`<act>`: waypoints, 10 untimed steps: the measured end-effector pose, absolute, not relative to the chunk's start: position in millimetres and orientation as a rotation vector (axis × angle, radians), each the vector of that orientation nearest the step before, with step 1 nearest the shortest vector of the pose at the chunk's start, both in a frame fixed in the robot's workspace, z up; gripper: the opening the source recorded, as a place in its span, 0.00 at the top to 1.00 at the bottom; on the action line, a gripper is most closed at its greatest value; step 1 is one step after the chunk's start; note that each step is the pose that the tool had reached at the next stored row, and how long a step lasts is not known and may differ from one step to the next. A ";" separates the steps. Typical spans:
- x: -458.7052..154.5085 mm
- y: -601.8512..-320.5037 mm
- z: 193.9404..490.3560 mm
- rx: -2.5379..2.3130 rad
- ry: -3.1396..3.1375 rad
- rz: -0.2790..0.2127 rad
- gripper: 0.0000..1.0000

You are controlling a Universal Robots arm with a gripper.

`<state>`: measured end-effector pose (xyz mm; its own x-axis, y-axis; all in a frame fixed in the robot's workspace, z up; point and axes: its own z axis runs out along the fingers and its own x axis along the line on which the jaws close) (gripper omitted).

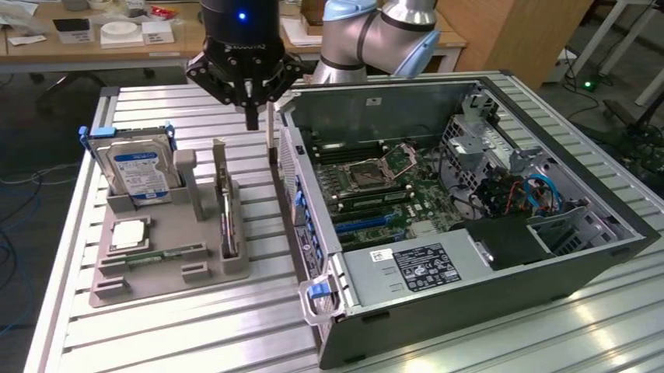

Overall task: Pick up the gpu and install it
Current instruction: 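Reach for the gpu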

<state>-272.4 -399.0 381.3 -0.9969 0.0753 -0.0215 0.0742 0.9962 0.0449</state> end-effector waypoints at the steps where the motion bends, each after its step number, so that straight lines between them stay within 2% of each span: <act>1: -274.2 -399.0 381.0 0.117 3.115 0.069 0.89; 10: -289.0 -399.1 379.6 0.117 3.116 0.069 0.89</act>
<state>-289.0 -399.1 379.6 -0.9970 0.0752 -0.0207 0.0743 0.9962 0.0449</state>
